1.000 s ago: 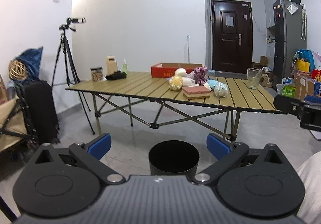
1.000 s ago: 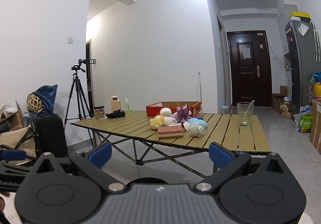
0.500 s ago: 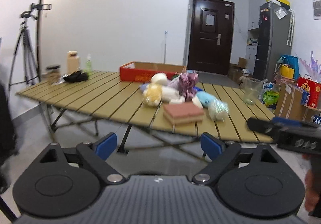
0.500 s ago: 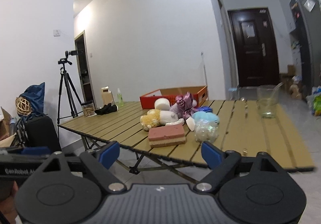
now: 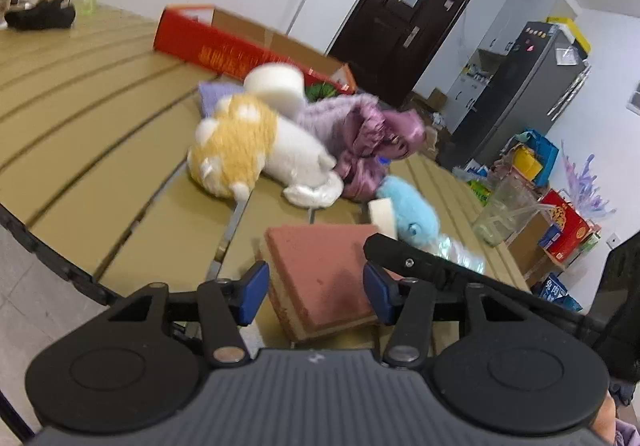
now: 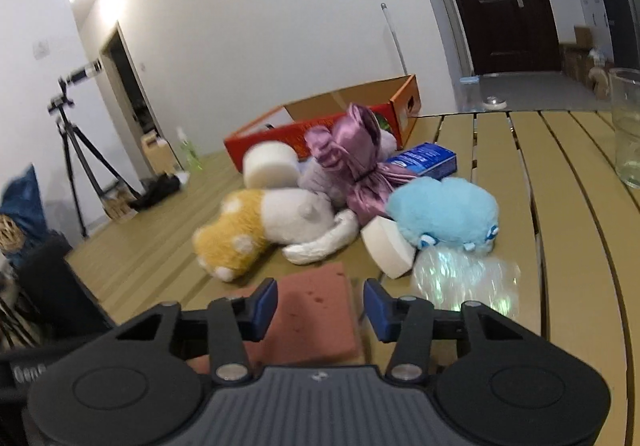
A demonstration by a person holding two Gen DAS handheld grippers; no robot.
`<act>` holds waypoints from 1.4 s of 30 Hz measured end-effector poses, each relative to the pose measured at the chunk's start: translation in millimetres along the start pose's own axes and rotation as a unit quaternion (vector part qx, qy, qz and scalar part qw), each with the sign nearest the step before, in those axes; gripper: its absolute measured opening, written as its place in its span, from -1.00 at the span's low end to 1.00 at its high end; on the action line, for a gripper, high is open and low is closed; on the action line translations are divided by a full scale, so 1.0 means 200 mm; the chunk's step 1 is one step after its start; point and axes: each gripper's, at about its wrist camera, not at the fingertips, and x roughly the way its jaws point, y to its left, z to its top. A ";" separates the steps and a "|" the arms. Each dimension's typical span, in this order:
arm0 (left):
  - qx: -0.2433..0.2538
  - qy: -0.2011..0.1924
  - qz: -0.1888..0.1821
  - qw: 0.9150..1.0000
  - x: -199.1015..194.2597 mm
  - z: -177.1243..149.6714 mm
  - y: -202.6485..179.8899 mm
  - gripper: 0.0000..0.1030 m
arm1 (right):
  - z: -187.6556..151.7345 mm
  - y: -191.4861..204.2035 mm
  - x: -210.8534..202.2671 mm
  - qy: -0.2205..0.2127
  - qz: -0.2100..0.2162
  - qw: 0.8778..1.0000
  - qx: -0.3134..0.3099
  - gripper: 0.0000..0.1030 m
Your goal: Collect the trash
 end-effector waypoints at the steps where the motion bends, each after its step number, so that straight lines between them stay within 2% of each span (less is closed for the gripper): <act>1: 0.003 0.004 0.001 1.000 0.02 -0.01 0.01 -0.03 | -0.01 -0.02 0.02 0.003 0.005 1.000 0.004 -0.08; 4: -0.011 -0.003 -0.017 1.000 0.01 -0.02 0.02 -0.10 | -0.01 -0.10 0.04 0.014 0.032 0.998 0.046 -0.09; 5: -0.012 -0.004 -0.017 1.000 0.00 -0.02 0.02 -0.13 | -0.01 -0.13 0.04 0.019 0.049 0.996 0.070 -0.17; 6: -0.013 -0.006 -0.015 1.000 0.00 -0.02 0.02 -0.16 | -0.01 -0.15 0.05 0.022 0.064 0.994 0.088 -0.34; 7: -0.012 -0.010 -0.013 1.000 -0.01 -0.03 0.01 -0.19 | -0.01 -0.15 0.04 0.024 0.064 0.993 0.092 -0.35; 10: 0.004 -0.023 -0.006 1.000 -0.10 -0.04 -0.01 -0.21 | -0.04 -0.06 -0.04 0.015 0.070 0.996 0.060 -0.37; 15: 0.018 -0.046 -0.028 0.998 -0.40 -0.07 0.05 -0.32 | -0.10 0.11 -0.26 -0.007 0.107 0.994 0.019 -0.38; 17: 0.024 -0.059 -0.023 0.998 -0.53 -0.11 0.09 -0.35 | -0.16 0.18 -0.31 -0.001 0.132 0.991 0.008 -0.38; 19: 0.022 -0.055 -0.017 0.998 -0.62 -0.17 0.13 -0.35 | -0.22 0.23 -0.34 0.017 0.151 0.988 -0.003 -0.38; 23: 0.021 -0.020 0.009 1.000 -0.67 -0.34 0.23 -0.36 | -0.35 0.30 -0.30 0.071 0.165 0.984 -0.012 -0.38; 26: 0.005 0.031 0.024 0.999 -0.60 -0.43 0.30 -0.37 | -0.46 0.32 -0.19 0.122 0.151 0.981 -0.020 -0.38; 31: -0.011 0.101 0.056 0.993 -0.43 -0.52 0.41 -0.40 | -0.66 0.31 0.00 0.200 0.117 0.973 -0.021 -0.40; 35: -0.021 0.168 0.093 0.981 -0.26 -0.62 0.48 -0.39 | -0.79 0.30 0.13 0.253 0.096 0.963 -0.007 -0.39; 37: -0.024 0.212 0.119 0.970 -0.18 -0.67 0.50 -0.38 | -0.86 0.29 0.20 0.279 0.084 0.956 -0.005 -0.36; 39: -0.030 0.235 0.130 0.963 -0.14 -0.72 0.52 -0.22 | -0.94 0.28 0.24 0.296 0.059 0.953 -0.027 -0.32; 42: 0.001 0.269 0.159 0.950 -0.10 -0.77 0.52 -0.12 | -1.05 0.24 0.27 0.322 0.038 0.945 -0.033 -0.31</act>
